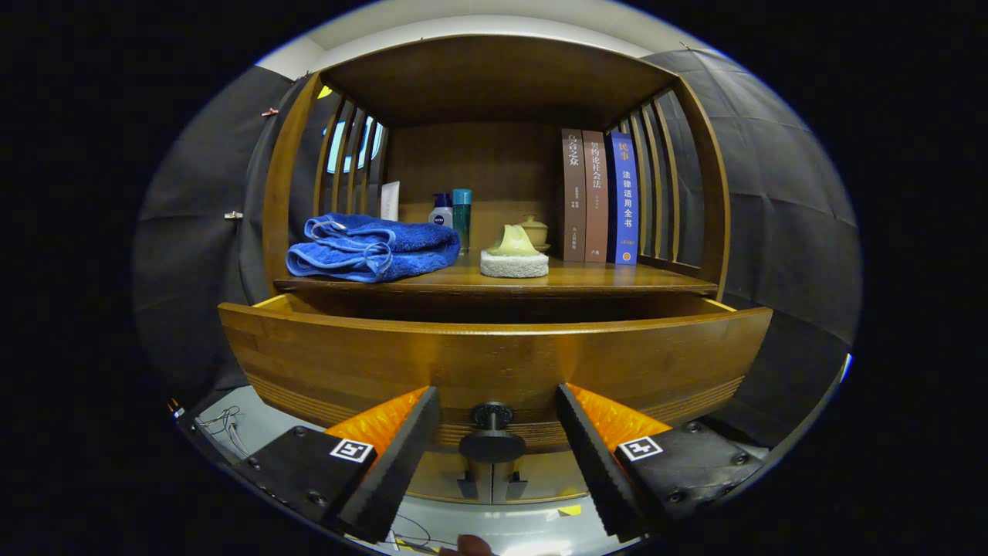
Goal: Pull open the drawer, take out the items inside it, and place them on the countertop above the cabinet.
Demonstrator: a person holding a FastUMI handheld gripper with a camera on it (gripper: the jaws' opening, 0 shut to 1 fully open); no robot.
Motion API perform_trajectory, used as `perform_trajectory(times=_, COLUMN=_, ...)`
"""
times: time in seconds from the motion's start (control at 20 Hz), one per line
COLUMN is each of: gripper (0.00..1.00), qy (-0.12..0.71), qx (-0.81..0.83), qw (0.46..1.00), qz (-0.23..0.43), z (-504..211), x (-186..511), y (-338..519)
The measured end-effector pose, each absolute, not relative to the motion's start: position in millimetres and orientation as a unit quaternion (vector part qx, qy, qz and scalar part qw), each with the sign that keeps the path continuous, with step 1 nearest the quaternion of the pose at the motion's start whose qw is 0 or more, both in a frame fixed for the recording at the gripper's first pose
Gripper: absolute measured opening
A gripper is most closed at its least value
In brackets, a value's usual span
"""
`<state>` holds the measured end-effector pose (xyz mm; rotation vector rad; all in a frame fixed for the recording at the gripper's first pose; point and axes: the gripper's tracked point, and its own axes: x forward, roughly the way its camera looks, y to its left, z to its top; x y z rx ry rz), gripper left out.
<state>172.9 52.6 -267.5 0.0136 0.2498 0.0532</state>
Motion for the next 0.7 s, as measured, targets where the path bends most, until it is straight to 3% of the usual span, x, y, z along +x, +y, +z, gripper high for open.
perform_trajectory(times=0.7, gripper=0.99, qy=0.138, qx=0.007, qw=0.990, qz=0.031, z=-273.6, x=239.2, y=54.0)
